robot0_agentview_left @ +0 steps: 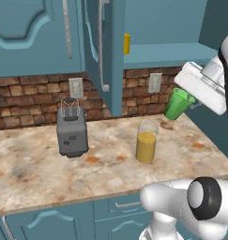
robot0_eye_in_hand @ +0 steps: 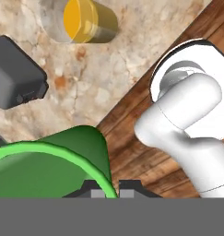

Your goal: There is a tray on the dining counter. Grab the cup, mug, and pitcher and place them on the tray. The pitcher may be placed next to the tray if it cannot fit the tray.

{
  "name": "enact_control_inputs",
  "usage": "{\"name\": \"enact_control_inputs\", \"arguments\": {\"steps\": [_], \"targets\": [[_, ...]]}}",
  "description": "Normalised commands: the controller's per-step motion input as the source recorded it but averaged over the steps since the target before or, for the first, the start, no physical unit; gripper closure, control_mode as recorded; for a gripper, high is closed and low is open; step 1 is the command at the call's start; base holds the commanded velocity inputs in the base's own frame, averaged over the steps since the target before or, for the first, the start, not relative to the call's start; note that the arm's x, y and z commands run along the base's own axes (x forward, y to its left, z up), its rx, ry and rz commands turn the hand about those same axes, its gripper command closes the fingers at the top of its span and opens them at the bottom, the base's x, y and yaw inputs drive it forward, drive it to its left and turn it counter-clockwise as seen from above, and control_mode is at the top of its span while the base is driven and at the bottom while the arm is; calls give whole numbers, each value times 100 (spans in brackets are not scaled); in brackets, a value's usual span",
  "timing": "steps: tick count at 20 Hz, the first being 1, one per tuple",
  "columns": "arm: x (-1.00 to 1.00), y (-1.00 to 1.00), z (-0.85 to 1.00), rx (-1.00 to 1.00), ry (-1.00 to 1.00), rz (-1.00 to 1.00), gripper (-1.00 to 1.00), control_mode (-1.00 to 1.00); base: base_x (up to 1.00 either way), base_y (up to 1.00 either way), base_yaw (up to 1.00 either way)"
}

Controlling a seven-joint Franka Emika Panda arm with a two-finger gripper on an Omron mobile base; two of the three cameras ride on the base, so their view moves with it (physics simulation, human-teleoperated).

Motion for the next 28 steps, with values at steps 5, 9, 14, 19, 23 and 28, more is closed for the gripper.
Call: {"name": "enact_control_inputs", "arguments": {"steps": [5, 9, 14, 19, 23, 28], "targets": [[14, 5, -45, -9, 4, 0, 100, -100, 0, 0, 0], [0, 0, -16, -3, 0, 0, 100, 100, -14, 0, 0], [0, 0, 0, 0, 0, 0, 100, 100, -86, 0, 0], [0, 0, 0, 0, 0, 0, 100, 100, -79, 8, 4], [0, 0, 0, 0, 0, 0, 100, 100, -21, 44, 56], [0, 0, 0, 0, 0, 0, 100, 100, 0, 47, 91]]}}
